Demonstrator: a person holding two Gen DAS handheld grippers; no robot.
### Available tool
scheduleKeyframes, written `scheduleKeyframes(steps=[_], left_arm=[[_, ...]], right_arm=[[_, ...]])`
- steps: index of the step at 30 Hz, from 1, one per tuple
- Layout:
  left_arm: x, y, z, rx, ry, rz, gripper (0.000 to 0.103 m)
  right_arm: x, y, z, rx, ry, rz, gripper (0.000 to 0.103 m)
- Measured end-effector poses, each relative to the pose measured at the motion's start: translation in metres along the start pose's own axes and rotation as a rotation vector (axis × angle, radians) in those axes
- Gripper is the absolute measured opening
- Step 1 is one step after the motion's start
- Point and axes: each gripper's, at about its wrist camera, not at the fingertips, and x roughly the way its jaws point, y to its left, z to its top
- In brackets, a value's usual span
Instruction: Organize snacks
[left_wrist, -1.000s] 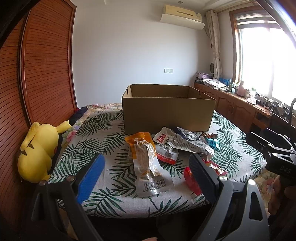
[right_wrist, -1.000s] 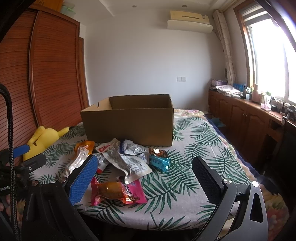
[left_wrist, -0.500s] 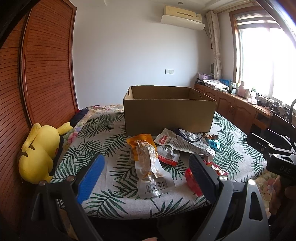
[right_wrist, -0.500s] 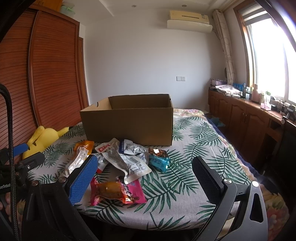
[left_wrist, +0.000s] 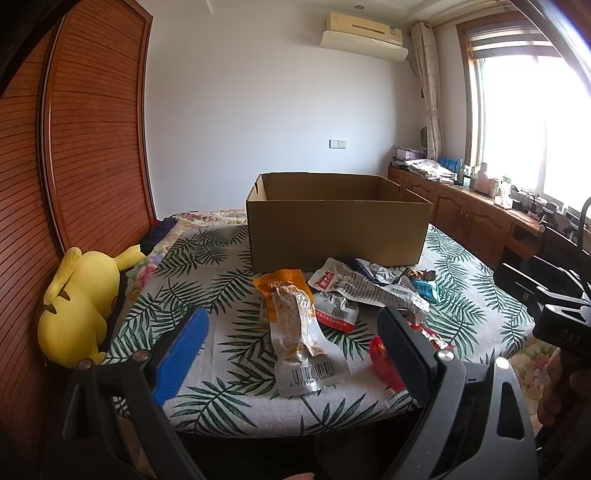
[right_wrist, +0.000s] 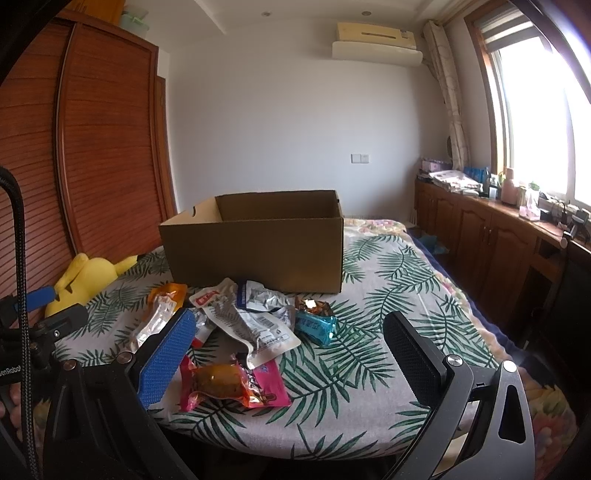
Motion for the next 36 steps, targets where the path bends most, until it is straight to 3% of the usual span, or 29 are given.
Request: scheduleKeyframes(steps=[25,36], left_arm=[[-0.003,0.001,-0.003,-0.004,0.004,-0.008,0.093],[0.026,0.012,-0.019,-0.021,0.089,-0.014,0.093]], right_arm=[[0.002,0.006,-0.005,-0.016,0.017,0.003,0.103],[0.029,0.010,-0.031,-0.081,0.121,0.051,0.103]])
